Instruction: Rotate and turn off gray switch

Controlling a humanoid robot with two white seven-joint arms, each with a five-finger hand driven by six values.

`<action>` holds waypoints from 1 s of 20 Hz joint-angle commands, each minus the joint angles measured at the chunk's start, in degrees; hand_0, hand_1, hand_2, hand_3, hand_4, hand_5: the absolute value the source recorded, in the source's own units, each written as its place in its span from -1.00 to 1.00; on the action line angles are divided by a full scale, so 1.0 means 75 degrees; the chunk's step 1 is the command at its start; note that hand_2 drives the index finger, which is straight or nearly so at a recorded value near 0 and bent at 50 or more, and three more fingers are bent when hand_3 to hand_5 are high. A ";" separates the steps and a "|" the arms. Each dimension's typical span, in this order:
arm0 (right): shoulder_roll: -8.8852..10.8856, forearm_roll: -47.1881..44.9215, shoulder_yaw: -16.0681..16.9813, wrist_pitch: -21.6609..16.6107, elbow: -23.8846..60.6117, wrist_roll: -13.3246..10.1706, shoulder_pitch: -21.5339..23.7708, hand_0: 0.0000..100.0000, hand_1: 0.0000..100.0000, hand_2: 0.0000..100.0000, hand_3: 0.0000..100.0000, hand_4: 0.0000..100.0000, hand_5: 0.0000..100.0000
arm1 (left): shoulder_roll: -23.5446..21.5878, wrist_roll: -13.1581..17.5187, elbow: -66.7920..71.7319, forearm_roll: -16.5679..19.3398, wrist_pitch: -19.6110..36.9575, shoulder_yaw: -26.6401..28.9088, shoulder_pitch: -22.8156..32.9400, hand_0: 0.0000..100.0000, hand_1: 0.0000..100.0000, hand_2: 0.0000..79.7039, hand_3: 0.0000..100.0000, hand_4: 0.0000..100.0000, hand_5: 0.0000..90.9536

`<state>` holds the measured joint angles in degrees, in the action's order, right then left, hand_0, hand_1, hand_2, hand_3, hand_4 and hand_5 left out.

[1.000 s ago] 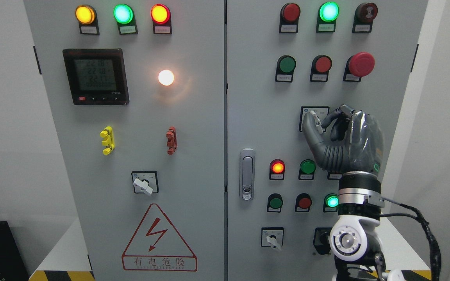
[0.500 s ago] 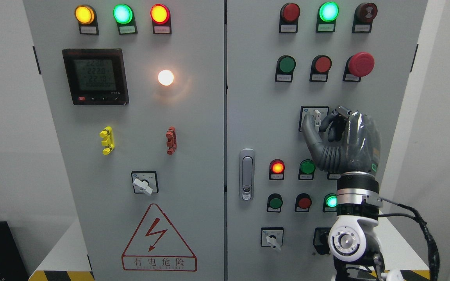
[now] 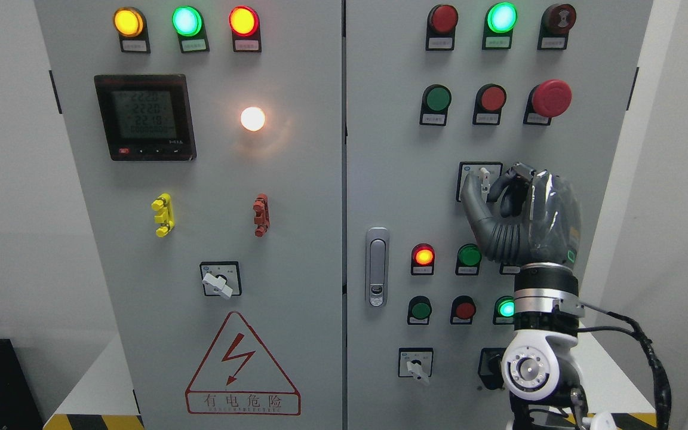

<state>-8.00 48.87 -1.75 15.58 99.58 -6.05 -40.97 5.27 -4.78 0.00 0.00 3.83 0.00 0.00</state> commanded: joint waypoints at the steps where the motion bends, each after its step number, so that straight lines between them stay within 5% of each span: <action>1: 0.0000 0.0000 -0.0025 -0.0038 0.0035 -0.0014 -0.0010 -0.30 -0.21 0.47 1.00 1.00 1.00 | 0.0000 0.0028 -0.0199 -0.0152 0.0005 0.0059 -0.0070 -0.76 -0.22 -1.00 -1.00 -1.00 -1.00; 15: 0.0082 -0.0023 -0.0025 -0.0108 0.0374 -0.0025 0.0248 -0.34 -0.21 0.47 1.00 1.00 1.00 | 0.0000 0.0028 -0.0199 -0.0152 0.0005 0.0059 -0.0070 -0.76 -0.22 -1.00 -1.00 -1.00 -1.00; 20: 0.0105 -0.0211 -0.0013 -0.0565 0.0714 -0.0049 0.0517 -0.33 -0.24 0.47 1.00 1.00 1.00 | 0.0000 0.0028 -0.0199 -0.0152 -0.0007 0.0059 -0.0070 -0.76 -0.22 -1.00 -1.00 -1.00 -1.00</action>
<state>-7.67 48.02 -0.29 12.64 101.79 -6.28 -38.80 5.27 -4.59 0.00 0.00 3.85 0.00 0.00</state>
